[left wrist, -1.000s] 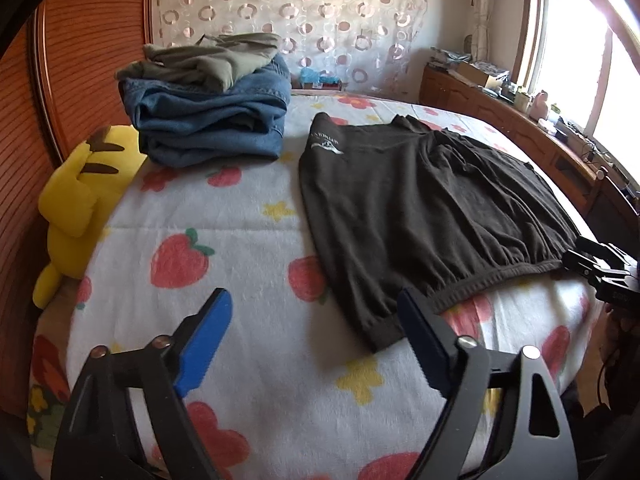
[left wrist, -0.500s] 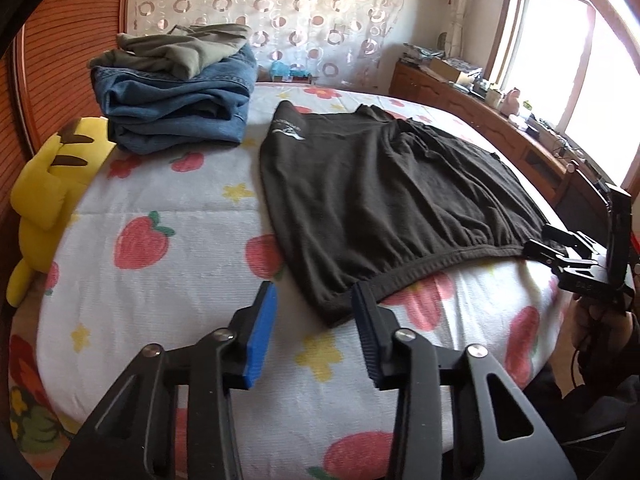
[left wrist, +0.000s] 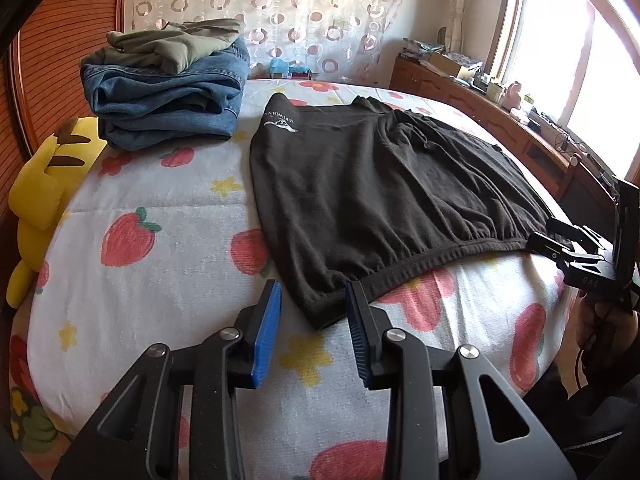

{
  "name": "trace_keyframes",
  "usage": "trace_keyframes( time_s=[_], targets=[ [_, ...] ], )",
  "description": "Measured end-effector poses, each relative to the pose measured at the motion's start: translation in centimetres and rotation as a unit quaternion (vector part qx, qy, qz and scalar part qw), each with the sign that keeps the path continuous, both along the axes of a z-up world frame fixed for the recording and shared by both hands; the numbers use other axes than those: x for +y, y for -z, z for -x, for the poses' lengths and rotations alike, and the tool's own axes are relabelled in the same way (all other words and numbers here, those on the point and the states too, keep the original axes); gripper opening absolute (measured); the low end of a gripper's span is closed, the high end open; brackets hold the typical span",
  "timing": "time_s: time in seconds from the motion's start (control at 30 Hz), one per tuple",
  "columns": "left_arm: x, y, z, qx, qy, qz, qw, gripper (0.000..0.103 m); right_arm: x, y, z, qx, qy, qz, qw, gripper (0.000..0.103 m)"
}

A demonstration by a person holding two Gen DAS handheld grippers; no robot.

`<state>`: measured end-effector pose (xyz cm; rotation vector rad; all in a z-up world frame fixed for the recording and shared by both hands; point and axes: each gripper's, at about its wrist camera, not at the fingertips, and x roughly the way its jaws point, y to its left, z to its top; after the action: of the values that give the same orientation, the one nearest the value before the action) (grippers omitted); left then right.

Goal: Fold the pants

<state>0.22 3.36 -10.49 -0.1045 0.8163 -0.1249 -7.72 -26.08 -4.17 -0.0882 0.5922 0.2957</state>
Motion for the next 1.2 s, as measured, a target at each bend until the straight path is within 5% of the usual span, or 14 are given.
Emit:
trace_keyframes(
  time_s=[0.17,0.27,0.63,1.2],
  targets=[
    [-0.4,-0.1,0.0,-0.003,0.014,0.002,0.9999,0.012,0.4,0.0,-0.4,-0.001,-0.001,0.001,1.000,0.094],
    [-0.1,-0.5,0.1,-0.008,0.014,0.007,0.9998,0.007,0.4,-0.1,-0.5,0.000,-0.002,0.000,1.000,0.094],
    [-1.6,-4.3,-1.1,-0.055,0.047,0.018,0.9972,0.005,-0.7,-0.8,-1.0,0.009,-0.008,-0.029,1.000,0.081],
    [-8.6,-7.1,-6.7,-0.078,0.136,0.019,0.9875,0.005,-2.1,-1.2,-0.3,-0.006,0.001,-0.039,0.999,0.080]
  ],
)
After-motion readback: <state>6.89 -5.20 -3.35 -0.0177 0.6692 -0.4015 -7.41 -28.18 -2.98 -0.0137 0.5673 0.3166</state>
